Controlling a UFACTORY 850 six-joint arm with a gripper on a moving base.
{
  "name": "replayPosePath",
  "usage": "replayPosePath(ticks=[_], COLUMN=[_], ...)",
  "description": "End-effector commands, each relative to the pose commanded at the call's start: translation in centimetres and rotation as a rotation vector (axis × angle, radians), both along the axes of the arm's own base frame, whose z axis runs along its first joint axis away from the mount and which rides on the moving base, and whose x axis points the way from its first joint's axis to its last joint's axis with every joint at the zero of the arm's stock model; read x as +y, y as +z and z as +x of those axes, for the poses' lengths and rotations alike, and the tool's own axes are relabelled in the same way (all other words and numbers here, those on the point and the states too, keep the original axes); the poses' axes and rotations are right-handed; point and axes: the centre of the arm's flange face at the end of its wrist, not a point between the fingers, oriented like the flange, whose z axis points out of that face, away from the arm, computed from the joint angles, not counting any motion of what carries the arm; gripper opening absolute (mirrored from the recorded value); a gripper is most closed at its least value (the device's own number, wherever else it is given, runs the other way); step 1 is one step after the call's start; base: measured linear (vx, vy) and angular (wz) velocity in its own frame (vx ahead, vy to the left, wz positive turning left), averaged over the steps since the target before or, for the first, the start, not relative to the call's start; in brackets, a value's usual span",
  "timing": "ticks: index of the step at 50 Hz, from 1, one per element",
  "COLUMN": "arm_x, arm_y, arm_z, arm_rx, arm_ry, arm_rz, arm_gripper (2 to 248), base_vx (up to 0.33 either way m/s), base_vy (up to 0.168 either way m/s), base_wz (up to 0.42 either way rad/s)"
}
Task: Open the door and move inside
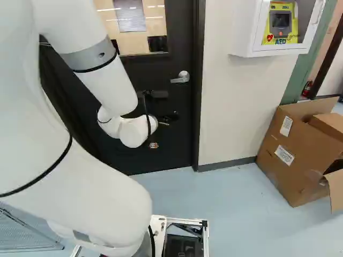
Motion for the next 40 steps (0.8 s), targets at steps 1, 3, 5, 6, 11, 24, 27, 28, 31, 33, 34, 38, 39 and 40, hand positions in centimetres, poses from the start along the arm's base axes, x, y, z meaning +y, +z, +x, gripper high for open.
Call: replayPosePath(ticks=[1, 3, 5, 6, 11, 24, 27, 28, 31, 33, 34, 38, 39, 40], arm_x=[-0.1, -0.2, -0.3, -0.4, -0.7, -1.6, -1.9, -1.9, -2.1, -2.3, -2.3, -2.6, -2.6, -2.7], arm_y=[0.1, 0.3, 0.5, 0.6, 1.1, 2.5, 2.8, 2.9, 3.2, 3.5, 3.6, 4.0, 4.1, 4.2], arm_z=[0.1, 0.4, 0.7, 0.9, 1.6, 3.5, 4.0, 4.1, 4.5, 4.8, 5.0, 5.6, 5.7, 5.9], arm_rx=[-0.002, -0.007, -0.012, -0.015, -0.027, -0.058, -0.066, -0.068, -0.075, -0.08, -0.082, -0.091, -0.093, -0.096], arm_ry=[-0.002, -0.005, -0.008, -0.01, -0.018, -0.034, -0.035, -0.035, -0.036, -0.037, -0.037, -0.035, -0.035, -0.034], arm_rz=[0.0, 0.0, -0.001, -0.001, -0.001, -0.007, -0.01, -0.011, -0.013, -0.015, -0.016, -0.021, -0.022, -0.024], arm_gripper=[247, 247, 247, 247, 247, 247, 247, 247, 247, 247, 247, 247, 247, 247], base_vx=[0.0, 0.0, 0.0, 0.0, 0.0, 0.0, 0.0, 0.0, 0.0, 0.0, 0.0, 0.0, 0.0, 0.0], base_vy=[0.0, 0.0, 0.0, 0.0, 0.0, 0.0, 0.0, 0.0, 0.0, 0.0, 0.0, 0.0, 0.0, 0.0], base_wz=[0.0, 0.0, 0.0, 0.0, 0.0, 0.0, 0.0, 0.0, 0.0, 0.0, 0.0, 0.0, 0.0, 0.0])
